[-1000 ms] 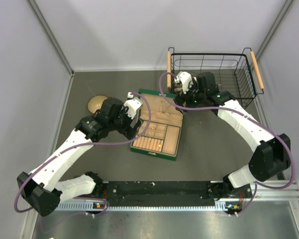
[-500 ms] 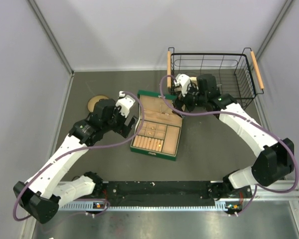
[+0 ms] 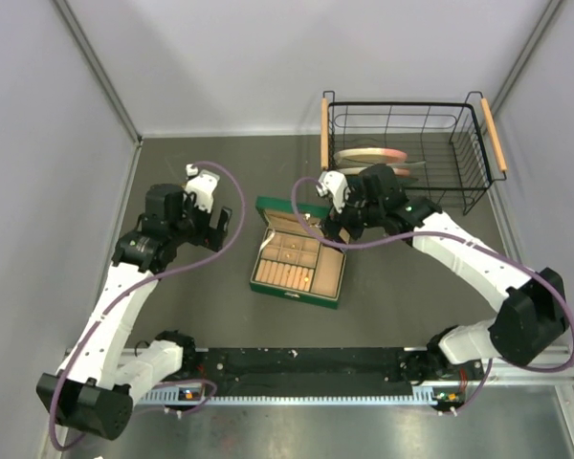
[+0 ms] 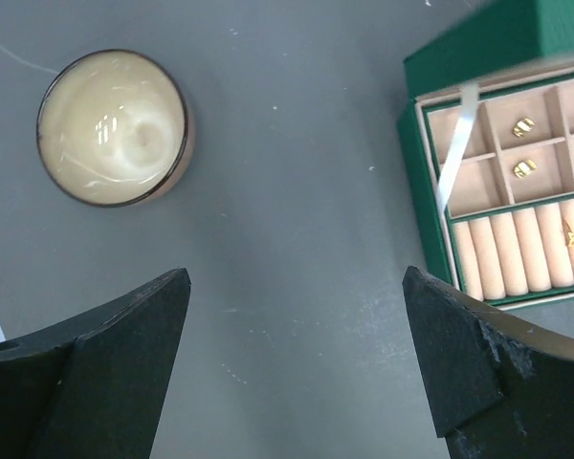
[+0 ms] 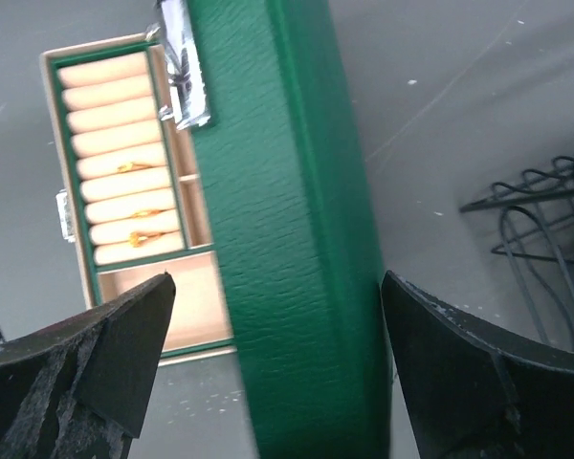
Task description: Organize the mixed jewelry
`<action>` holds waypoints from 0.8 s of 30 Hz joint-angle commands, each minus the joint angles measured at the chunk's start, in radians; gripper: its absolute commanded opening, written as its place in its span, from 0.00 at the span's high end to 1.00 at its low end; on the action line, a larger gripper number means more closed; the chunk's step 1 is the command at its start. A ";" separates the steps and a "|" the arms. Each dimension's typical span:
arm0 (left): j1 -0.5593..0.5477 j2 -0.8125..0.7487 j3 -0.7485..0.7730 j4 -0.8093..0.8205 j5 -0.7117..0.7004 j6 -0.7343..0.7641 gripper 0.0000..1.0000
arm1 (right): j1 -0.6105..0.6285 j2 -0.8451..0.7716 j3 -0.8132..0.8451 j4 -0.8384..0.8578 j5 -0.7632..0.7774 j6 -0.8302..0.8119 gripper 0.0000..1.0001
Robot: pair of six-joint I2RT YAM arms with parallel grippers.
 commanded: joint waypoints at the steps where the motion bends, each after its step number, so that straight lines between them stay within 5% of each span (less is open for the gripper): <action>1: 0.065 -0.022 0.016 0.052 0.069 0.016 0.01 | 0.061 -0.076 -0.035 -0.059 -0.022 -0.021 0.10; 13: 0.104 0.007 -0.025 0.087 0.090 0.003 0.01 | 0.168 -0.201 -0.067 -0.203 0.008 -0.052 0.07; 24: 0.105 0.007 -0.055 0.109 0.041 0.016 0.01 | 0.251 -0.054 -0.155 0.105 0.143 0.000 0.09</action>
